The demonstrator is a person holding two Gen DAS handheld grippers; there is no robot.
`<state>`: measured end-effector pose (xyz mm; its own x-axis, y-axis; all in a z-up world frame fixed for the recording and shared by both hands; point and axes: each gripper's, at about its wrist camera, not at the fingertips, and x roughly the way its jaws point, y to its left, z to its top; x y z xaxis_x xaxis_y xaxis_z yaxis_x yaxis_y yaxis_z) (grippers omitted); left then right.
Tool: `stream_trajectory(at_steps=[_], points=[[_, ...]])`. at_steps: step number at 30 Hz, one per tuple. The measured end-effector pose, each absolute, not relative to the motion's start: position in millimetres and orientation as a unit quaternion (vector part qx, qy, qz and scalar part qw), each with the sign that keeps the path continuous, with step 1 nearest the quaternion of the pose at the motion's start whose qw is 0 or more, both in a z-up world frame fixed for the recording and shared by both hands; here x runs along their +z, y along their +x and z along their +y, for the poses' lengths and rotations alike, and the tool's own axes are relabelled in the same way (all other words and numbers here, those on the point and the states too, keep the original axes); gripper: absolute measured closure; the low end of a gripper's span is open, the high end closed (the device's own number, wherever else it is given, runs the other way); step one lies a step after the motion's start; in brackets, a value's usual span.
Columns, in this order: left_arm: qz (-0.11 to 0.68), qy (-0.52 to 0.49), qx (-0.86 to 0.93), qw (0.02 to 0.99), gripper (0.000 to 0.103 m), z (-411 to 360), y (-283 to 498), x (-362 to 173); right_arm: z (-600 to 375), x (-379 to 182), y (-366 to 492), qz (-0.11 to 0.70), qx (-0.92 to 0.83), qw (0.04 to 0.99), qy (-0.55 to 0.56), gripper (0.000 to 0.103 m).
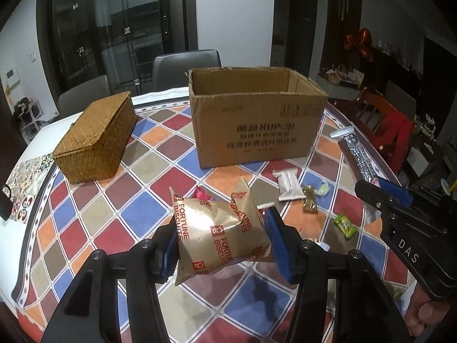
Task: Organize snacks
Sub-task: 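Lift both held snacks and carry them over the open cardboard box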
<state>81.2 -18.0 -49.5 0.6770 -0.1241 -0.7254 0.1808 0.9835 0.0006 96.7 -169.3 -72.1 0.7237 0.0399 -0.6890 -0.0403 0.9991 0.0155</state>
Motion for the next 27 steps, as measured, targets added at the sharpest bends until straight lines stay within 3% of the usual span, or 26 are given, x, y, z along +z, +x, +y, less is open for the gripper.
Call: stream_trajectory(at_steps=[27], points=[[0.334,0.017,-0.061,0.940,0.048,-15,139,-1,-172,-25,144,0.313,0.013,0.950,-0.006,0.084]])
